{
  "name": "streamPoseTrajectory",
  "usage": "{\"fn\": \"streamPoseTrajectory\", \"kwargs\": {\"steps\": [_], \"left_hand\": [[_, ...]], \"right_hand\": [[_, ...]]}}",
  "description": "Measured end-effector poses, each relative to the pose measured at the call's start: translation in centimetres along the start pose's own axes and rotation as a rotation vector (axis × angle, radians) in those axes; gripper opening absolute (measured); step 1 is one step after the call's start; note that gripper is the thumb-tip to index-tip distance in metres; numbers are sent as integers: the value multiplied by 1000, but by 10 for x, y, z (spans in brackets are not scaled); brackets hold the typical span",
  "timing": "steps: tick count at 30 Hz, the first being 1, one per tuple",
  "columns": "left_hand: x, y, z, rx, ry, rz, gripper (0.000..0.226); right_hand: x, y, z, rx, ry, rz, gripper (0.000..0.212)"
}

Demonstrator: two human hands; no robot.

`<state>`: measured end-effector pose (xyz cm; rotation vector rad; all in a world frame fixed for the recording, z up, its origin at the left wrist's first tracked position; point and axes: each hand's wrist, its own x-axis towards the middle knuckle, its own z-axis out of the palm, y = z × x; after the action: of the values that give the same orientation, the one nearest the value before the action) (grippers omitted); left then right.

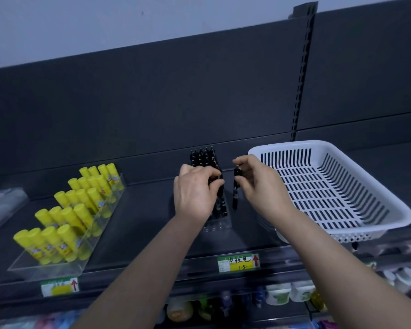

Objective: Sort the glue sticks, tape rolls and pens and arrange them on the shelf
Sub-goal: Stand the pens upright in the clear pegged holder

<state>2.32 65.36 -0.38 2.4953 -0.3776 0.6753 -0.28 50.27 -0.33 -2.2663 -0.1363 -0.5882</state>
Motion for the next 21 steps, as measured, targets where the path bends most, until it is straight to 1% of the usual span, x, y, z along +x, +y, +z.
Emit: {"fn": "streamPoseTrajectory", "kwargs": {"steps": [3, 7, 13, 17, 21], "left_hand": [[-4, -3, 1, 136, 31, 107, 20], [-6, -10, 3, 209, 110, 171, 20], [-12, -19, 4, 220, 136, 123, 18], [-13, -18, 3, 229, 147, 129, 21], [-6, -11, -6, 112, 143, 2, 32]], "right_hand": [[1, 1, -1, 10, -5, -6, 29], [1, -1, -2, 39, -11, -24, 27], [2, -4, 1, 42, -23, -40, 25], [3, -6, 3, 38, -29, -53, 26], [6, -8, 10, 28, -39, -64, 28]]}}
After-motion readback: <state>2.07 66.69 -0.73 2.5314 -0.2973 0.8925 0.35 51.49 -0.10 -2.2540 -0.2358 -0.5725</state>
